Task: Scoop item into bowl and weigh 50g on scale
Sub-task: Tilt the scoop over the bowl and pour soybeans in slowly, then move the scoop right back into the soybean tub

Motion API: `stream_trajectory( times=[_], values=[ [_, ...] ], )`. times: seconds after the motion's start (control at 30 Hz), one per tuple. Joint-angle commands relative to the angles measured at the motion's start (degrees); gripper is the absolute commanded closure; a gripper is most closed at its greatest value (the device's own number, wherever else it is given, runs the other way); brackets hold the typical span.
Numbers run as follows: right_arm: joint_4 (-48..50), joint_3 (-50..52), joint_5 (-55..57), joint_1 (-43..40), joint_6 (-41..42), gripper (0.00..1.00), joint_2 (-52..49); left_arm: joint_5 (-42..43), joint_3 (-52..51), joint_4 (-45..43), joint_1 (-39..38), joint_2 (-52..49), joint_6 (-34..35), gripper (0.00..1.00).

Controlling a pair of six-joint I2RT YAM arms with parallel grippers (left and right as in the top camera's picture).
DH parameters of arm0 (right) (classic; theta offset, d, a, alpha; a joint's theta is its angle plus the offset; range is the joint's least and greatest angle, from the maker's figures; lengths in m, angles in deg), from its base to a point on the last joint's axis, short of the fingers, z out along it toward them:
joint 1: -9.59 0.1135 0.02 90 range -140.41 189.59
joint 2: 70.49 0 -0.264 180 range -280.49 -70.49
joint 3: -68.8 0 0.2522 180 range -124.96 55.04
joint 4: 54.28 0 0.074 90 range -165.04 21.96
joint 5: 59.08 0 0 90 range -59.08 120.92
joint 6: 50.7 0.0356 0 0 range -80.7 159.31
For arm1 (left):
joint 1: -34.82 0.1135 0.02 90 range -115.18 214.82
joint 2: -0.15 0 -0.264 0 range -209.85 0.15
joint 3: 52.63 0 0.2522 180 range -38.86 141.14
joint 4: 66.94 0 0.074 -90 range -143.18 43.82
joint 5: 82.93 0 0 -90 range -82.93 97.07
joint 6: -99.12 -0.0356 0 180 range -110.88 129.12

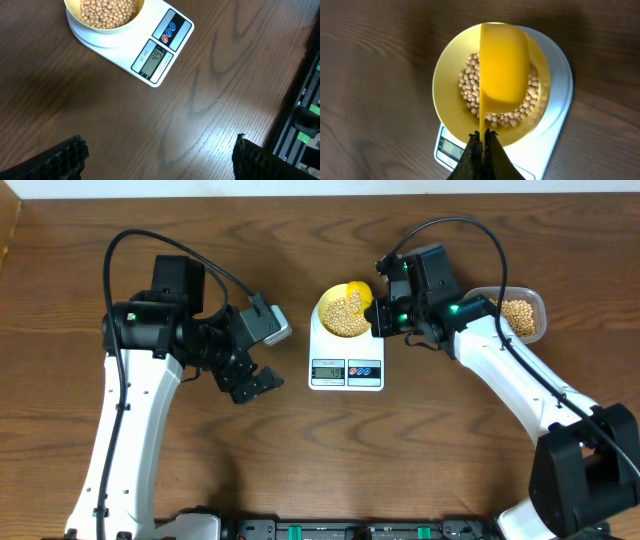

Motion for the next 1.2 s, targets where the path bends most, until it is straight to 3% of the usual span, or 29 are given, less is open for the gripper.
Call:
stream_trajectory(
  times=[0.0, 0.1, 0.23, 0.33, 0.47, 1.17],
  values=[
    [-2.3, -0.1, 0.7, 0.9, -0.8, 0.99, 1.6, 0.7, 0.5, 0.4, -0.1, -0.3, -1.0, 0.05],
    [-0.7, -0.1, 0.2, 0.5, 3.0, 0.99, 1.5, 0.7, 0.5, 0.4, -0.1, -0.3, -1.0, 0.05],
    [-0.7, -0.1, 0.6, 0.8, 0.6, 0.99, 1.6, 0.7, 0.5, 0.4, -0.1, -0.3, -1.0, 0.05],
    [0.7, -0.1, 0.3, 1.0, 3.8, 0.99, 1.5, 0.7, 0.5, 0.4, -0.1, -0.3, -1.0, 0.05],
    [-1.8, -0.1, 0.9, 1.0, -0.8, 0.99, 1.6, 0.7, 0.5, 0.4, -0.1, -0.3, -1.0, 0.05],
    [0.2, -0.1, -5.6, -1.0, 6.4, 0.99, 1.6, 0.8, 0.5, 0.4, -0.1, -0.3, -1.0, 0.05]
  ],
)
